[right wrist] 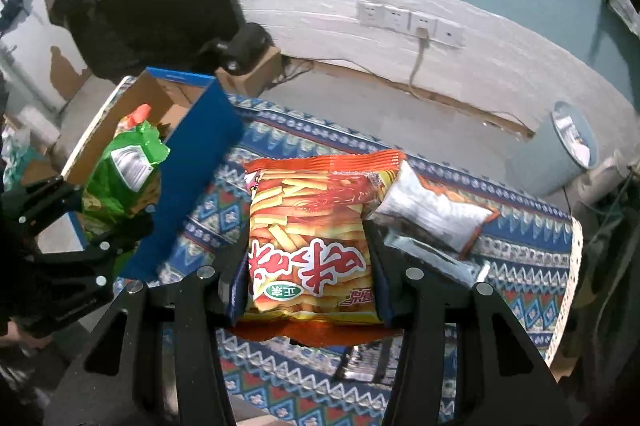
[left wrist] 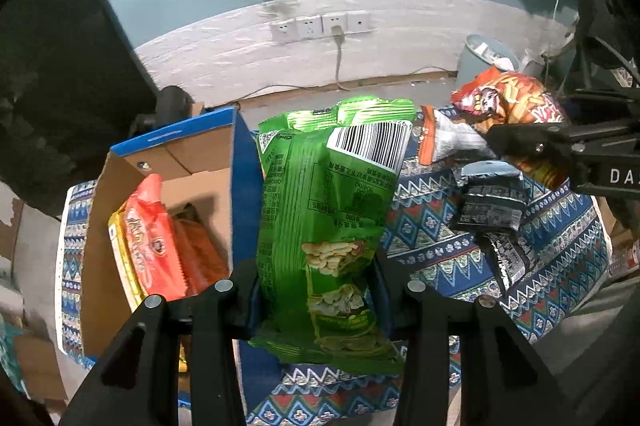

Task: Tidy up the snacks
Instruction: 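Lift both held bags and carry them over the box, then lower both bags into the box and open both tools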

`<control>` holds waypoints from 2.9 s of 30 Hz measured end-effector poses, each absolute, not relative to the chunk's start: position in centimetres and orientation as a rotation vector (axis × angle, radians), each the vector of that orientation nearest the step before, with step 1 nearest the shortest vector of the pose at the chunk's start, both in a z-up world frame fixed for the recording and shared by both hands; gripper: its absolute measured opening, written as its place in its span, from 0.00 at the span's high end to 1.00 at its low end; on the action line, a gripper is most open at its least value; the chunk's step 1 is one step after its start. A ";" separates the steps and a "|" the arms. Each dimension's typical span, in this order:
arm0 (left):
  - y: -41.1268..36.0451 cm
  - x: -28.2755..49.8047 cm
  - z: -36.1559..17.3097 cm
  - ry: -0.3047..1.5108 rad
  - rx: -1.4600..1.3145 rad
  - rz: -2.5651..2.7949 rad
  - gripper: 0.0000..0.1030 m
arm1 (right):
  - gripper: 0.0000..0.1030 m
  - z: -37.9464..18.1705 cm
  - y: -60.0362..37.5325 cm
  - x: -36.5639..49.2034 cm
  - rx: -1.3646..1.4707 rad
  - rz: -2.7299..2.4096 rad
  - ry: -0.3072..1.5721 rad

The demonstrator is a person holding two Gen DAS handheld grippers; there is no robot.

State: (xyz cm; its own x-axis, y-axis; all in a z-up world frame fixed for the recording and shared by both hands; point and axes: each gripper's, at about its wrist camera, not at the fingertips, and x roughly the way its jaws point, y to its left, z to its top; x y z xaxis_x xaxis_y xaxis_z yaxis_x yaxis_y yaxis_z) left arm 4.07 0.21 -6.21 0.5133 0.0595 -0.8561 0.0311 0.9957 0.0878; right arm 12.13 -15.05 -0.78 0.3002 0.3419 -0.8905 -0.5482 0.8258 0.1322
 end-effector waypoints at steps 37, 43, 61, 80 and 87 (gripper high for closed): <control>19.0 0.5 -6.7 1.011 -0.133 0.288 0.57 | 0.52 -2.2 6.3 11.3 -0.334 0.854 1.163; 21.4 0.5 -7.3 1.017 -0.173 0.327 0.57 | 0.52 -3.2 8.7 11.3 -0.346 0.864 1.184; 22.3 0.8 -8.5 1.051 -0.205 0.380 0.35 | 0.41 -4.0 10.4 11.7 -0.313 0.897 1.208; 15.3 1.4 -7.1 1.053 -0.082 0.255 0.28 | 0.27 -3.7 2.4 12.3 -0.334 0.817 1.202; 11.5 2.3 -7.5 1.081 -0.015 0.199 0.28 | 0.27 -4.3 -2.1 12.8 -0.336 0.760 1.212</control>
State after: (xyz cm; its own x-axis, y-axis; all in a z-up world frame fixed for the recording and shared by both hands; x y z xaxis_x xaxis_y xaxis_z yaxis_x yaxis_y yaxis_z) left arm 2.28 11.54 -7.52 0.4542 0.1544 -0.8774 -0.1687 0.9820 0.0855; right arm 12.75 -2.11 -4.31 0.1486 0.3453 -0.9267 -0.6839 0.7127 0.1560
